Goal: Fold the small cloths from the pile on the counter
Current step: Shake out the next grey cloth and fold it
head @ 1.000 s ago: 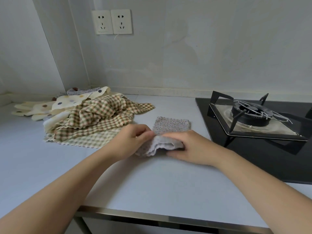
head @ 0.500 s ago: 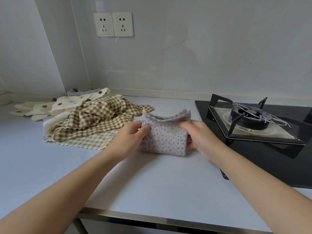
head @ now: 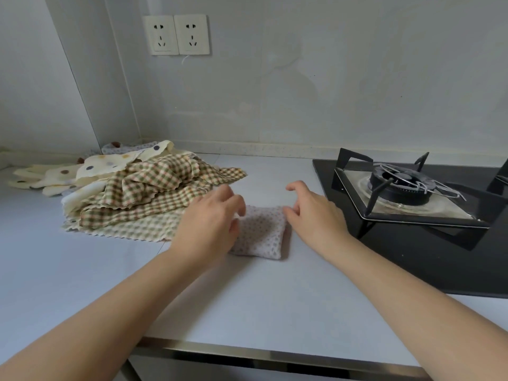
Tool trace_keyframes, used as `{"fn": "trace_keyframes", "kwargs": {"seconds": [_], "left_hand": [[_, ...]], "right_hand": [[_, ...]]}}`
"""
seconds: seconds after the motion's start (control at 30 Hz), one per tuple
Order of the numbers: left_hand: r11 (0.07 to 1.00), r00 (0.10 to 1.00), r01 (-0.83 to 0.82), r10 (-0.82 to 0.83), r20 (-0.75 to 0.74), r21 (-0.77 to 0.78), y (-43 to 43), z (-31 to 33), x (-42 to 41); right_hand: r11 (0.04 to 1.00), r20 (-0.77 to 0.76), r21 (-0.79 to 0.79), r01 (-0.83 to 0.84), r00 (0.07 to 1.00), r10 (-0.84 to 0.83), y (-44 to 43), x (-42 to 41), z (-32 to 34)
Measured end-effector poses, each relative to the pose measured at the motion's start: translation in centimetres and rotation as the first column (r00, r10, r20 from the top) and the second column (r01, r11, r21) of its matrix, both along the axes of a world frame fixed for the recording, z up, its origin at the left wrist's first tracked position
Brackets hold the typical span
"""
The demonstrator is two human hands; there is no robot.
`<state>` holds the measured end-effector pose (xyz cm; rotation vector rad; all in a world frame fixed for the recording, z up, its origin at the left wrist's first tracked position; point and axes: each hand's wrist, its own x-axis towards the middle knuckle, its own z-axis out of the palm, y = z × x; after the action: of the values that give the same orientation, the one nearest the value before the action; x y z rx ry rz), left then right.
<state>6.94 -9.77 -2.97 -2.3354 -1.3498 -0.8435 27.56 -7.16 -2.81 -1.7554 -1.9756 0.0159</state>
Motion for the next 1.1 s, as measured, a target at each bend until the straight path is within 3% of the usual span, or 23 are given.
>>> {"fn": "trace_keyframes", "kwargs": {"seconds": [0.07,0.1,0.17,0.23,0.33,0.4,0.5,0.57,0.7,0.97,1.1], "left_hand": [[0.956,0.966,0.236,-0.250,-0.060,-0.173,-0.1,0.3,0.1],[0.921,0.947,0.266,-0.305,-0.101,-0.286,-0.2,0.1,0.1],[0.920,0.941,0.249,-0.303,-0.148,-0.301,0.0,-0.6,0.0],[0.934,0.957,0.275,-0.288,-0.025,-0.227,0.3,-0.9,-0.3],[0.919,0.920,0.309,-0.222,0.324,-0.246,0.6,-0.3,-0.6],[0.885,0.829,0.351,-0.142,0.540,-0.307,0.7,0.3,-1.0],[0.782,0.569,0.507,0.014,0.822,-0.364,0.5,1.0,-1.2],[0.736,0.443,0.570,0.099,0.891,-0.365,0.4,1.3,-1.0],[0.702,0.296,0.623,0.198,0.935,-0.346,0.1,1.9,-0.4],[0.676,0.378,0.658,0.085,0.922,-0.332,-0.3,2.3,-0.9],[0.734,0.456,0.637,-0.111,0.883,-0.236,-0.4,3.0,-1.1]], "right_hand": [[0.993,-0.038,0.044,-0.114,0.993,0.116,0.2,0.6,0.1],[0.981,-0.036,0.028,-0.192,0.981,0.193,0.2,0.9,0.1],[0.938,0.019,-0.049,-0.342,0.939,0.344,0.3,1.6,-0.1],[0.886,0.027,-0.119,-0.448,0.891,0.454,0.4,2.1,-0.3],[0.839,-0.157,-0.095,-0.535,0.841,0.518,0.2,2.2,-0.5],[0.828,-0.345,-0.033,-0.560,0.784,0.516,-0.1,1.9,-0.2],[0.804,-0.557,0.111,-0.584,0.633,0.538,-0.2,1.7,0.1],[0.791,-0.586,0.189,-0.582,0.579,0.567,-0.3,1.5,0.4],[0.777,-0.567,0.290,-0.558,0.554,0.609,-0.5,1.4,0.8],[0.820,-0.534,0.277,-0.501,0.630,0.564,-0.4,1.5,0.6],[0.800,-0.504,0.322,-0.507,0.623,0.598,-0.6,1.5,1.0]]}}
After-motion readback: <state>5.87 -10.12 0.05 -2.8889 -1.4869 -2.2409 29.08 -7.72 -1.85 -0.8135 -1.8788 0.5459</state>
